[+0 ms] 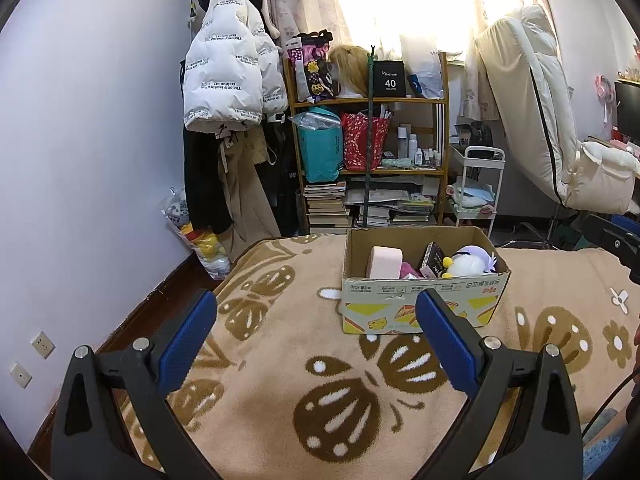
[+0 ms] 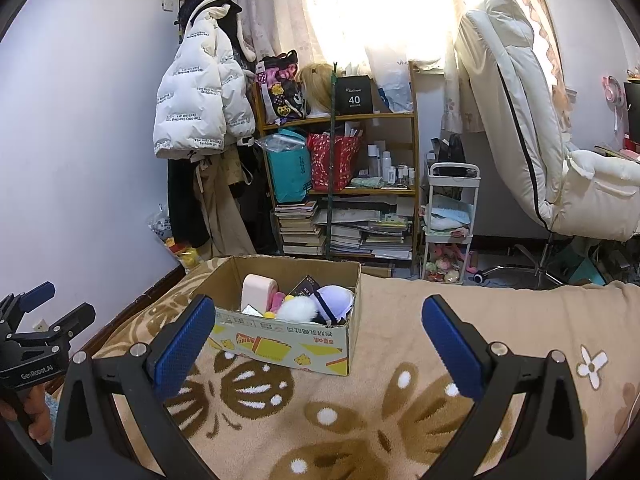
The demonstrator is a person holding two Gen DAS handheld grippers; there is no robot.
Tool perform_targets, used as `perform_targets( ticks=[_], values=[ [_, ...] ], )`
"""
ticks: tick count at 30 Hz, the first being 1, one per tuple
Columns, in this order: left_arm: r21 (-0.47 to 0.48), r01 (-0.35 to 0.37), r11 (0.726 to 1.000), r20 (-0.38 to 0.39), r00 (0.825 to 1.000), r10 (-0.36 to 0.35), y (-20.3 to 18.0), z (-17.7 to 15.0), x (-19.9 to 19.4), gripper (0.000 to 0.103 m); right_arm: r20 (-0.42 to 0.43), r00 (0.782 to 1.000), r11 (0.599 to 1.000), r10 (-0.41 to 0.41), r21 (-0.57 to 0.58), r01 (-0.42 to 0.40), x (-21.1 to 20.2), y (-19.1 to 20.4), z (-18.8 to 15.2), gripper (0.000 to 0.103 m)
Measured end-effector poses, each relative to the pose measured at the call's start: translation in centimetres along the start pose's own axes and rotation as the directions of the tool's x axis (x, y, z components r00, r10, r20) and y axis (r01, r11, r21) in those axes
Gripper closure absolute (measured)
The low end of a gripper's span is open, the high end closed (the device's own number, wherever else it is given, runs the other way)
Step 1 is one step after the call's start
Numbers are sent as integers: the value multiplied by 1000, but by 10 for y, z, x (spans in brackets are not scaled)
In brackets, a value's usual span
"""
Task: Organize soft objects
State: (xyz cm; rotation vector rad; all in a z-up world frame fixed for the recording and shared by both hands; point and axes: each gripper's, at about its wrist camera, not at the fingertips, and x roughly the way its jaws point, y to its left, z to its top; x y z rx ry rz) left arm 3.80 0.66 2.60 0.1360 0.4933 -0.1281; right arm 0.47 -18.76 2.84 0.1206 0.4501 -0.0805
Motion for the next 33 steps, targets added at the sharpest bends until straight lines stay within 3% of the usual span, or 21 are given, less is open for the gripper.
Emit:
perform_targets(
  ticks=[33],
  values=[
    [26, -10, 1000, -4, 1000, 10, 8, -8, 8, 5, -22, 999, 1000, -24, 11, 25, 7, -9, 1, 0]
  ],
)
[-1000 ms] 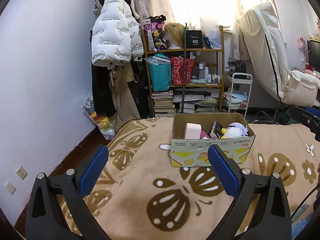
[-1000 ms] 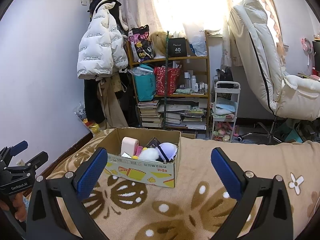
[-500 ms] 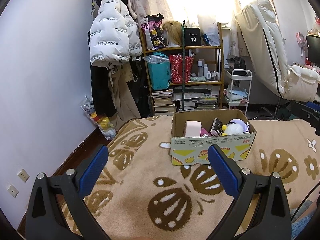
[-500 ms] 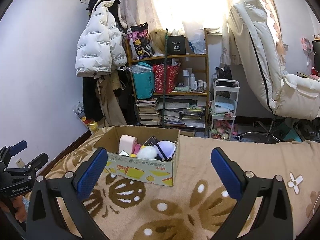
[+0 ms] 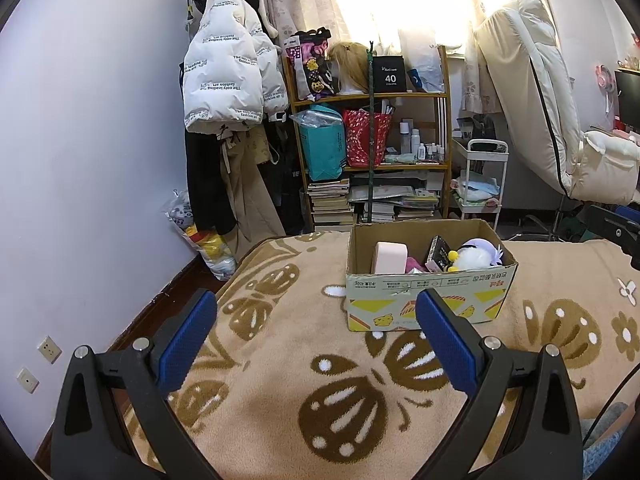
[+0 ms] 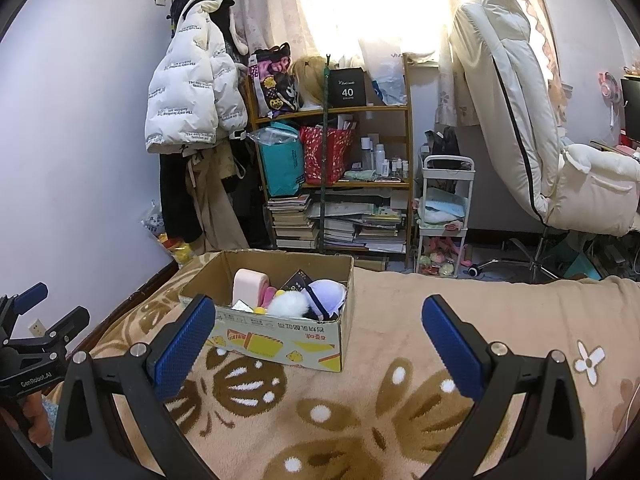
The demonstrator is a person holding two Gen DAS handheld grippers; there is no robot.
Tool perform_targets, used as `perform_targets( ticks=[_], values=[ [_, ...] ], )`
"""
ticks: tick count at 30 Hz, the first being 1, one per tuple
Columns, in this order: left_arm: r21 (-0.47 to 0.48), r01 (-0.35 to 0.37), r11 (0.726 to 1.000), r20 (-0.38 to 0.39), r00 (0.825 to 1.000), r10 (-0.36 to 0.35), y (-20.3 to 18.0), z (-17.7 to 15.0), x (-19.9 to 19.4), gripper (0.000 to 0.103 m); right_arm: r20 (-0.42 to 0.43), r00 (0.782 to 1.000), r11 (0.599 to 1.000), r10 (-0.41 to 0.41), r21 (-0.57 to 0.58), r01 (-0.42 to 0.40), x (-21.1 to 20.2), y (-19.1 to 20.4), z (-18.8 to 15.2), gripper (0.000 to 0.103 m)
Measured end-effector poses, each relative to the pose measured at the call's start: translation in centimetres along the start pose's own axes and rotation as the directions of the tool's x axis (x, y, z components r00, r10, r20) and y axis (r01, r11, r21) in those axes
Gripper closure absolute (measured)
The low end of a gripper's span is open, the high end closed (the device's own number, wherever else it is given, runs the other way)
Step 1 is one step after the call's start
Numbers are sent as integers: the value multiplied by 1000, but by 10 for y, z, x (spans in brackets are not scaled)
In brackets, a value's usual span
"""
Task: Organize soft objects
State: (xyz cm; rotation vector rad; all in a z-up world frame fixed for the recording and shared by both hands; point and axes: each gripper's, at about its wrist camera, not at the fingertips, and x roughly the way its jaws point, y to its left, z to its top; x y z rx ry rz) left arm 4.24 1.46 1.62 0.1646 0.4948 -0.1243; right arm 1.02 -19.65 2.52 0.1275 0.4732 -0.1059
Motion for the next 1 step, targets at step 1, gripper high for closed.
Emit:
perform_targets(
  ticks=[1],
  values=[
    [1, 0, 1000, -1, 1000, 0, -2, 0, -1, 5, 2, 1000, 1000, -1, 1, 1, 0, 0, 0, 0]
  ],
)
